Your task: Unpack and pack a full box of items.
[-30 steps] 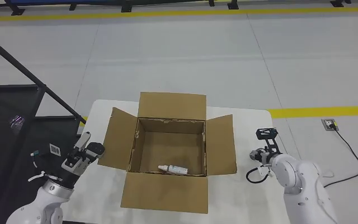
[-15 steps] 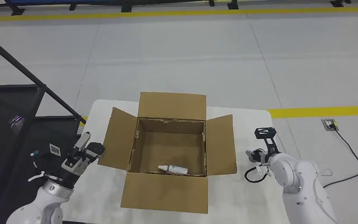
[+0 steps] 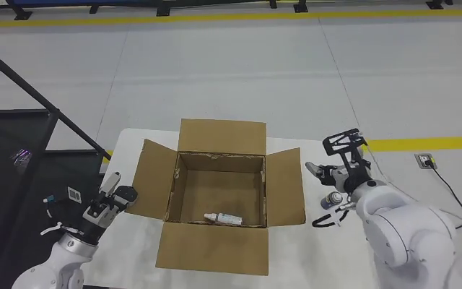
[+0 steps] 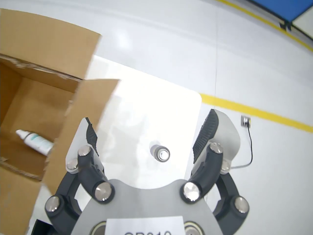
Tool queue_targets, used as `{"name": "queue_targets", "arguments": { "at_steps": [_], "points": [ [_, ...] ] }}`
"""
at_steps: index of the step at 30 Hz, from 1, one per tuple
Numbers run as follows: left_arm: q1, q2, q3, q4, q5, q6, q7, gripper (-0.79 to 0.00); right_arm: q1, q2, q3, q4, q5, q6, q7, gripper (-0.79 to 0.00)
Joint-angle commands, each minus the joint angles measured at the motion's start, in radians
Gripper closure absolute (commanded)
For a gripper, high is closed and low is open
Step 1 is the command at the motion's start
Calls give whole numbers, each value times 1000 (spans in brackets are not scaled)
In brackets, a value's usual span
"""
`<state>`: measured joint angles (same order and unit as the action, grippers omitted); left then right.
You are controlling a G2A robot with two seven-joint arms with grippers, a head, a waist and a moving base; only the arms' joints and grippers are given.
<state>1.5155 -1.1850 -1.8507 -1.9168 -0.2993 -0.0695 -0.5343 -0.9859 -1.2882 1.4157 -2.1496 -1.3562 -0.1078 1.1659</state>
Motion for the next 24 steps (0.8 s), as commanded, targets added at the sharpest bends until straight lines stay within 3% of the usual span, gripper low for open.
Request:
{"name": "queue_targets", "arguments": {
  "at_steps": [1,8,12,17,24],
  "points": [
    [6,1,-1,4,3,-5,-3,-785,77,-6,-95,14,36,-39,52,-785],
    [39,5,-35,22,-12,-27,-22,-785,395,-57,-402,302,224,-83,182,-785],
    [51,7,-61,34,-47,-40,-37,-785,536,-100,-547,524,302,-71,181,-785],
    [55,10,-78,48,-82,-53,-60,-785,647,-157,-689,786,396,-84,142,-785],
    [25,17,-80,70,-95,-55,-111,-785,721,-247,-845,1057,504,-104,88,-785]
  ]
}}
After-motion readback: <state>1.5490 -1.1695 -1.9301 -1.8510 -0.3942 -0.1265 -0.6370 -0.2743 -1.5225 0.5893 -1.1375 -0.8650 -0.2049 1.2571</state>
